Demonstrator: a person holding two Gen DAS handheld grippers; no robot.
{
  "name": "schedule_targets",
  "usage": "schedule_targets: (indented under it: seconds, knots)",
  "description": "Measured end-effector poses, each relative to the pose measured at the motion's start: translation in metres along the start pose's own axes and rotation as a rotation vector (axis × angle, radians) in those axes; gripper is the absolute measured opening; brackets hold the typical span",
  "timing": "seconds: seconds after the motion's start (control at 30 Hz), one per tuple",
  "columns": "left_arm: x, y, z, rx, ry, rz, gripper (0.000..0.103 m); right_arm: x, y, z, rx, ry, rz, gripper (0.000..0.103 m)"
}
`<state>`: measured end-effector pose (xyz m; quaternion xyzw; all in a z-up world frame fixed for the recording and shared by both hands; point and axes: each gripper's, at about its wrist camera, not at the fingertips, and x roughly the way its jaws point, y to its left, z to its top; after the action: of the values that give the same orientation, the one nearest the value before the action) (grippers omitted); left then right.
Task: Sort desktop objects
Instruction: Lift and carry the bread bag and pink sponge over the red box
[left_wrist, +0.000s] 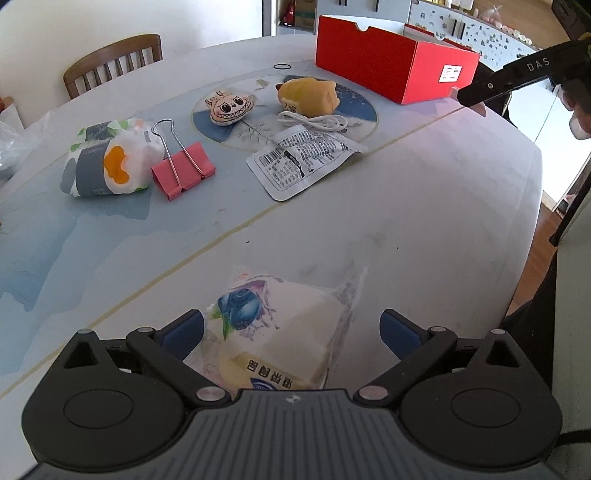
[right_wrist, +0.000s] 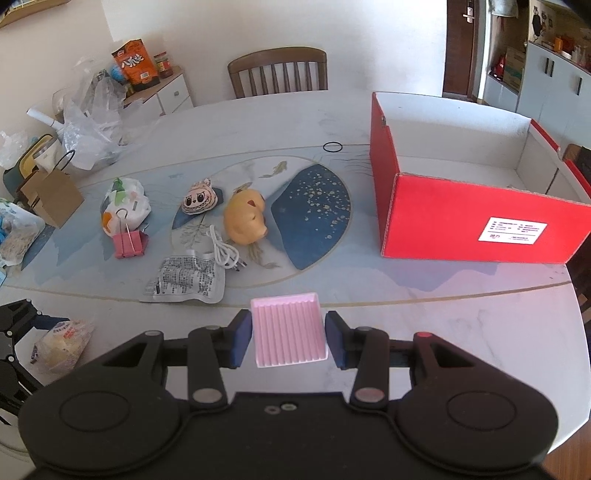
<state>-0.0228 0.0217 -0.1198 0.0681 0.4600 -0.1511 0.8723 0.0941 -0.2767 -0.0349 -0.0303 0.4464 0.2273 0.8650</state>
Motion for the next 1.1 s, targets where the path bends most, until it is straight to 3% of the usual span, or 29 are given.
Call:
schedule_targets:
  seconds: [0.13,0.4,0.63,1.1]
  knots:
    - [0.0,0.0,0.002,-0.008,-0.005,0.037,0.069,0.001,0.0,0.0,0.002,0.0,0.0,0.043]
    - [-0.004,-0.001,0.01,-0.051,-0.017,0.082,0.056,0.001,-0.003,0.002,0.001,-0.006,0.01,0.043]
    - [-0.01,-0.011,0.037,-0.088,-0.06,0.079,0.055,-0.001,-0.016,0.008,0.006,-0.018,0.021,0.043]
    - [0.004,-0.058,0.127,-0.081,-0.168,0.03,0.055,-0.012,-0.069,0.028,0.021,-0.07,0.037,0.043]
